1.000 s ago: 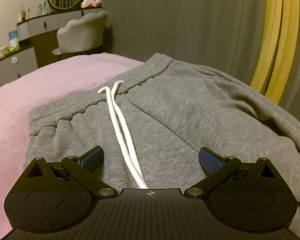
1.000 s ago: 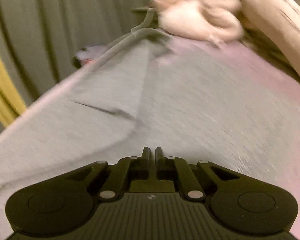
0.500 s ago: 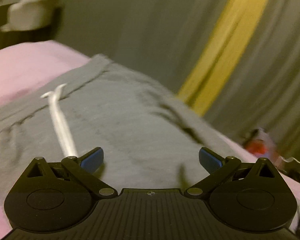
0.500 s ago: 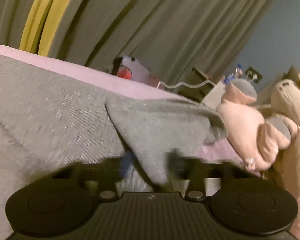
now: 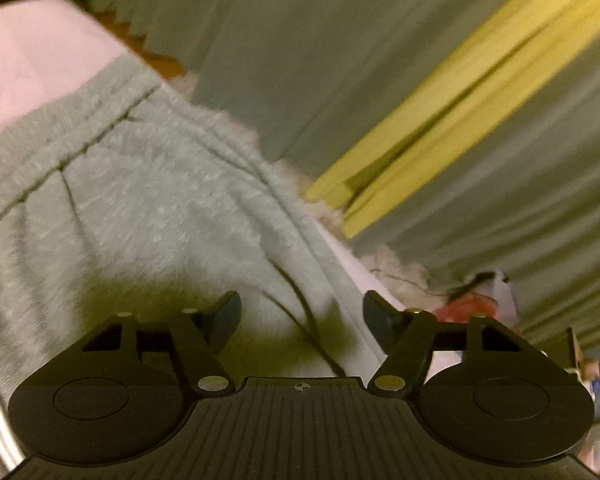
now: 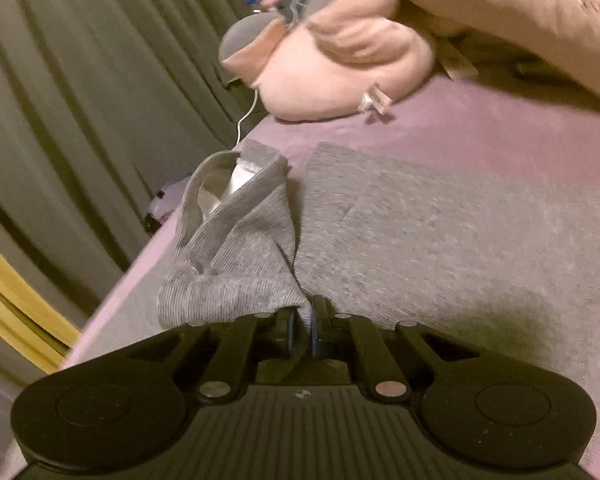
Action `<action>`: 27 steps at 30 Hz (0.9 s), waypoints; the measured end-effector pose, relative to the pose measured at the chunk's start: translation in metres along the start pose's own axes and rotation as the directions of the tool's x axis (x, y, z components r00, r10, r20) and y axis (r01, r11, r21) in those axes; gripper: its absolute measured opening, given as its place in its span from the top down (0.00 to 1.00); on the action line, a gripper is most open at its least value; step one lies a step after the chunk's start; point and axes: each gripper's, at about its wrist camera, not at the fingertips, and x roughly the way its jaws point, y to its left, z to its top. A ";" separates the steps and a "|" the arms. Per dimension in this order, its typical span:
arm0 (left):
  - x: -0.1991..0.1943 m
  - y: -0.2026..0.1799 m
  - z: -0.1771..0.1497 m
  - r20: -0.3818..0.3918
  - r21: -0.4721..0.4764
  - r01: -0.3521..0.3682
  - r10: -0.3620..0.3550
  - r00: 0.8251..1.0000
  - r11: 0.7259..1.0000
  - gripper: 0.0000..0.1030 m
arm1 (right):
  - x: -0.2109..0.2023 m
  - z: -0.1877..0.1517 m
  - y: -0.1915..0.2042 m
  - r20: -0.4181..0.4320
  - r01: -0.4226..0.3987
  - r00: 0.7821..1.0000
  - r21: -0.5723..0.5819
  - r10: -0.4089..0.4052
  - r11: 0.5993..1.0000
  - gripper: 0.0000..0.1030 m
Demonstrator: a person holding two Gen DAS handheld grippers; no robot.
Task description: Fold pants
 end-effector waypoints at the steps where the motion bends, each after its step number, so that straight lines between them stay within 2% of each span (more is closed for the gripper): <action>1: 0.008 0.000 0.003 -0.025 -0.023 -0.004 0.003 1.000 1.000 0.36 | 0.001 -0.004 0.008 0.021 0.022 1.000 -0.061 -0.021 0.998 0.94; 3: 0.024 -0.005 0.006 -0.068 -0.041 -0.013 0.010 0.998 0.999 0.40 | -0.003 -0.010 0.004 0.052 0.053 0.998 -0.135 -0.047 0.989 0.92; 6: 0.035 -0.016 -0.002 -0.075 -0.013 -0.013 0.012 0.997 1.000 0.40 | -0.004 -0.010 -0.002 0.064 0.057 0.997 -0.135 -0.049 0.989 0.91; 8: 0.048 -0.020 -0.007 -0.114 0.009 -0.019 0.020 0.993 1.000 0.40 | -0.006 -0.009 -0.003 0.069 0.050 0.997 -0.125 -0.042 0.991 0.91; 10: 0.061 -0.029 -0.011 -0.117 0.073 -0.068 0.077 0.990 0.995 0.45 | -0.010 -0.012 -0.003 0.079 0.049 0.996 -0.134 -0.039 0.990 0.91; 11: 0.062 -0.033 -0.013 -0.106 0.102 -0.084 0.095 0.990 0.991 0.49 | -0.008 -0.011 -0.003 0.081 0.051 0.996 -0.142 -0.040 0.989 0.91; 13: 0.061 -0.039 -0.016 -0.098 0.127 -0.098 0.111 0.989 0.987 0.78 | -0.008 -0.012 -0.001 0.081 0.054 0.996 -0.156 -0.041 0.986 0.91; 16: 0.054 -0.043 -0.024 -0.082 0.132 -0.095 0.107 0.991 0.987 0.86 | -0.012 -0.013 0.000 0.074 0.049 0.997 -0.152 -0.039 0.987 0.92; 22: 0.024 -0.043 -0.034 -0.047 0.125 -0.083 0.089 0.995 0.989 0.90 | -0.025 -0.004 -0.002 0.080 0.014 0.997 -0.120 -0.004 0.993 0.95; 27: -0.016 -0.047 -0.042 -0.013 0.167 -0.063 0.066 0.998 0.984 0.90 | -0.049 0.002 -0.009 0.086 -0.029 0.996 -0.087 0.037 0.996 0.95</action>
